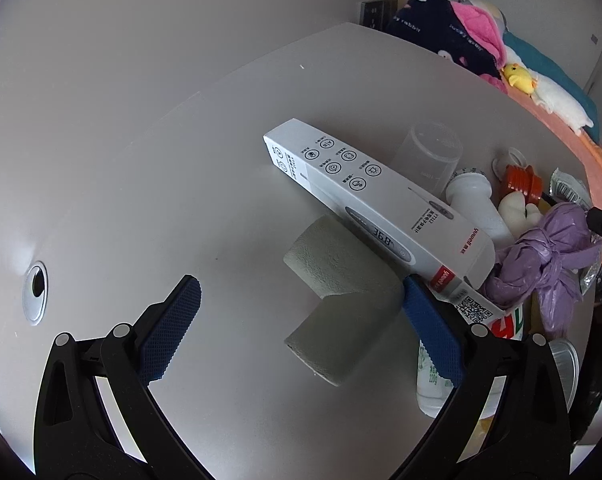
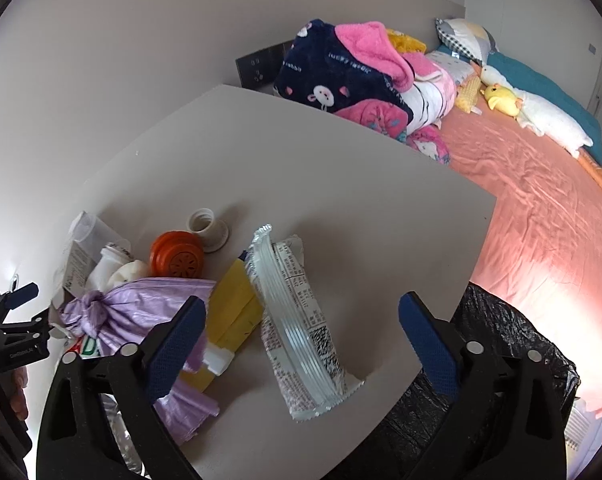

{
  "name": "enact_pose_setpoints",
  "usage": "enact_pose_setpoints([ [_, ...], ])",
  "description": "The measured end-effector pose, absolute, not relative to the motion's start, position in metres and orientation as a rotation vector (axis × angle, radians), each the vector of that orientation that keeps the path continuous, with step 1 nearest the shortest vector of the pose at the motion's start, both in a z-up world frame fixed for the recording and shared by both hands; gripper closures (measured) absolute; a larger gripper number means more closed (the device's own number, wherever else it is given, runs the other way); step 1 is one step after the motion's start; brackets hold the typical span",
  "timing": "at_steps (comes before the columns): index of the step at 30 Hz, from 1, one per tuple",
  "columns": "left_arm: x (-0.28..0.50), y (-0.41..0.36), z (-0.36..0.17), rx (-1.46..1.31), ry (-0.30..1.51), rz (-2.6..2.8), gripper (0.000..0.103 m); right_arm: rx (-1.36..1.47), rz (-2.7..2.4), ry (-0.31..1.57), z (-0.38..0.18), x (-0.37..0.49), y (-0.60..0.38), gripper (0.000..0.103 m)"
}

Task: Collect trash
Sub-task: 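Grasp the grey foam corner with the left tool while the right tool grasps the clear wrapper, then carry the foam corner and wrapper to the black trash bag and release both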

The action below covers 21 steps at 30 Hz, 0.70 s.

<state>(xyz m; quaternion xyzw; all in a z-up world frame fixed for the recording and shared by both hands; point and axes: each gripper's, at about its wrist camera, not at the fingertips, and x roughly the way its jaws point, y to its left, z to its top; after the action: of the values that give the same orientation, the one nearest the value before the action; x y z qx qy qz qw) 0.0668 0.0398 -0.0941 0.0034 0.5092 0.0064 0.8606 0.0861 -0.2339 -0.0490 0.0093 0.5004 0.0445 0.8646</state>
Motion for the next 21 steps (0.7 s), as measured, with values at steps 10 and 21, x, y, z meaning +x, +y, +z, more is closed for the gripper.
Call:
enact_pose_setpoints([
  [10,0.076,0.040,-0.102,0.011,1.101,0.023,0.007,0.040,0.071,1.107,-0.067,0.092,-0.239,0.068],
  [21,0.066,0.054,-0.100,-0.050,1.081,0.039,0.043,0.117,0.098,1.081,-0.051,0.079,-0.242,0.069],
])
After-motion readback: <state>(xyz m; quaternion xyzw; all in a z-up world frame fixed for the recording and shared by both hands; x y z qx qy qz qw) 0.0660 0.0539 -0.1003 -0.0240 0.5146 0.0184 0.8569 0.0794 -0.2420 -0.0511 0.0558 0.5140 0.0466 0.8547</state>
